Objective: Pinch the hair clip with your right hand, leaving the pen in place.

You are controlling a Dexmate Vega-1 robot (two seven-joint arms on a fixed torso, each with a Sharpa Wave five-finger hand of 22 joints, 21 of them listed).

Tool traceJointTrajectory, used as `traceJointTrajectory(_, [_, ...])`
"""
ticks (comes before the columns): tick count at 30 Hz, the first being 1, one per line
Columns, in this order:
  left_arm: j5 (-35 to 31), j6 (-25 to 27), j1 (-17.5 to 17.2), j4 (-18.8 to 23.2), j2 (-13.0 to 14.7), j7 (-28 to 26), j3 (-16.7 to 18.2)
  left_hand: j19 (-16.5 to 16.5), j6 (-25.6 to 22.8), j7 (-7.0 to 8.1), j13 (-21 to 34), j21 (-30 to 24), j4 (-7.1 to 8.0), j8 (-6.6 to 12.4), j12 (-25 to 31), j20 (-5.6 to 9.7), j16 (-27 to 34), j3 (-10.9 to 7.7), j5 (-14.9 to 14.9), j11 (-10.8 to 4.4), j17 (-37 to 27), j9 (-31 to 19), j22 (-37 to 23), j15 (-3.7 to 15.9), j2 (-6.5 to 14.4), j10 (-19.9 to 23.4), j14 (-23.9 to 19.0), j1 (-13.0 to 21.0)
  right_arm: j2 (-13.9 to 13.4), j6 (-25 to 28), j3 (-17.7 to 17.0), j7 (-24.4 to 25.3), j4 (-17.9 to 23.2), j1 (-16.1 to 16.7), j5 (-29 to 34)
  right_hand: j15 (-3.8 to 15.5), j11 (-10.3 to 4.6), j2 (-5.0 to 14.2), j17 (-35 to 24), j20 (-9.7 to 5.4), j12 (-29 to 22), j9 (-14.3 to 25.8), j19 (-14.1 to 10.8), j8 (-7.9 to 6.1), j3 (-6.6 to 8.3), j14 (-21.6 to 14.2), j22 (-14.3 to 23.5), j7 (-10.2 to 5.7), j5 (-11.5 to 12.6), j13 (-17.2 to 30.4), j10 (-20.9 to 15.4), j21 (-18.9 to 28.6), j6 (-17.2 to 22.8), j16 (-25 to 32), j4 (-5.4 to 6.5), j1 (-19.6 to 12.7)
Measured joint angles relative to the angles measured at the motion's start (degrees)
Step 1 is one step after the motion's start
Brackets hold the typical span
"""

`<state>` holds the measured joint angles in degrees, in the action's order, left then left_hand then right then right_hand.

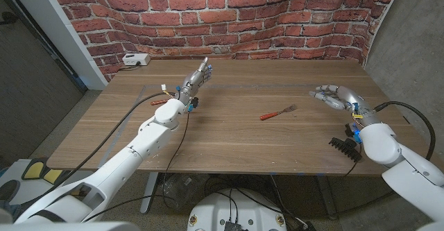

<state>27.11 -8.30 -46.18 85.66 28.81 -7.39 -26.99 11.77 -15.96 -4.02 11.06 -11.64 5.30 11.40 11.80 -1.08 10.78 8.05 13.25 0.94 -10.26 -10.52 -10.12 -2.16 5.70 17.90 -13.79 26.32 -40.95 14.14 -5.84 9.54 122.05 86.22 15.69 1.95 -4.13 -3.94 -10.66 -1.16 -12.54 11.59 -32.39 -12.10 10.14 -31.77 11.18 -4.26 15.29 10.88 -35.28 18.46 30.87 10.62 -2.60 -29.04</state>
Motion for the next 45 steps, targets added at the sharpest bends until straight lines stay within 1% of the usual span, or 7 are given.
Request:
traceJointTrajectory(3, [-0.1, 0.0, -0.1, 0.2, 0.1, -0.1, 0.1, 1.7, -0.7, -0.17, 0.0, -0.7, -0.09, 0.0, 0.0, 1.61, 0.2, 0.41, 0.0, 0.3, 0.0, 0.0, 0.0, 0.95, -0.3, 1.0, -1.1, 0.3, -0.5, -1.3, 1.3, 0.7, -1.3, -1.7, -1.9, 0.0, 0.0, 0.4, 0.0, -0.3, 0.0, 0.0, 0.3, 0.0, 0.15, 0.0, 0.0, 0.18, -0.1, 0.0, 0.0, 0.0, -0.2, 0.0, 0.15, 0.0])
traceJointTrajectory(6, [-0.1, 0.0, -0.3, 0.5, 0.2, -0.5, 0.2, 2.9, -0.7, -0.09, 0.0, -0.8, -0.01, 0.0, 0.0, 2.22, 0.3, 0.49, 0.0, 0.38, 0.0, 0.0, 0.0, 1.13, -0.4, 1.1, -2.0, 0.4, -0.9, -3.5, 2.4, 1.5, -2.8, -3.4, -4.9, 0.0, 0.3, 0.44, -0.2, -0.29, 0.0, 0.0, 0.3, 0.0, 0.24, 0.0, 0.0, 0.19, -0.3, 0.0, -0.3, 0.0, -0.2, 0.0, 0.24, 0.0])
traceJointTrajectory(18, [-1.9, 1.0, -1.0, 3.1, 1.3, -1.6, 0.0, 1.6, -0.3, -0.52, 0.0, -0.2, -0.25, 0.0, -0.4, 1.15, 0.0, 0.72, 0.0, 0.4, 0.0, 0.0, 0.0, 0.54, -0.4, 0.6, -0.8, 0.4, -0.7, -11.8, 9.0, 3.5, -11.1, -11.7, -14.2, -1.68, 1.58, 1.82, -0.1, 1.12, 0.0, 0.0, 3.1, 0.46, 0.38, 2.9, 0.0, 0.92, -1.6, 0.0, 1.0, -1.0, -0.5, -0.5, 0.73, 1.4])
traceJointTrajectory(25, [-2.2, 1.0, -1.9, 4.9, 2.2, -1.4, 0.0, 1.0, 0.7, -0.45, 0.0, 0.0, -0.25, -0.43, -0.5, 1.33, -0.4, 0.71, 0.0, 0.4, 0.0, 0.0, 0.0, 0.54, -0.3, -0.7, 0.5, 0.5, 0.1, -16.9, 11.9, 3.0, -15.1, -15.1, -20.3, -2.6, 3.31, 2.92, -0.1, 1.28, 0.0, -0.1, 4.9, 0.69, 0.21, 4.9, -0.3, 1.89, -2.7, 0.0, 2.1, -2.0, -1.5, -0.7, 1.39, 2.5])
traceJointTrajectory(31, [-2.0, 0.6, -3.0, 6.0, 3.4, -0.6, 0.5, -1.0, 2.8, -0.11, 0.0, 0.6, -0.16, -0.82, -1.2, 1.27, -0.8, 1.11, 0.0, 0.47, 0.0, 0.0, 0.0, 0.53, -0.2, -3.1, 3.0, 0.5, 0.8, -20.9, 13.9, 1.9, -17.4, -17.4, -26.0, -3.08, 5.34, 3.89, -0.1, 1.34, 0.5, -0.1, 6.7, 1.3, 0.13, 7.3, -0.3, 3.82, -3.8, 0.0, 3.3, -3.2, -3.4, -0.7, 2.08, 3.5])
traceJointTrajectory(37, [-1.3, -1.4, -3.6, 5.7, 3.8, 0.7, 1.2, -2.9, 4.6, 0.19, 0.0, 0.9, -0.01, -1.03, -1.4, 1.4, -1.1, 1.45, 0.0, 0.25, 0.0, 0.0, 0.0, 0.5, 0.0, -5.3, 5.3, 0.7, 1.0, -23.1, 15.7, -0.5, -19.5, -19.7, -30.9, -4.7, 8.96, 3.73, -0.1, 1.47, 1.6, -0.4, 11.7, 2.17, -0.73, 13.9, -0.5, 5.92, -4.7, 0.0, 9.1, -6.0, -10.1, -0.9, 2.94, 6.5])
traceJointTrajectory(45, [-0.2, -4.1, -4.0, 4.2, 3.8, 2.3, 2.1, -4.7, 6.7, 0.53, 0.0, 1.1, 0.15, -1.03, -1.4, 1.39, -1.1, 1.74, 0.0, -0.59, 0.0, 0.0, -0.2, 0.77, 0.0, -7.3, 7.6, 0.7, 0.4, -24.6, 18.6, -4.8, -22.1, -23.1, -37.2, -5.73, 10.77, 3.0, 0.0, 1.08, 2.2, -0.7, 16.2, 2.18, -2.22, 19.7, -0.5, 7.73, -4.7, 0.0, 16.3, -7.3, -17.0, -0.9, 3.15, 8.9])
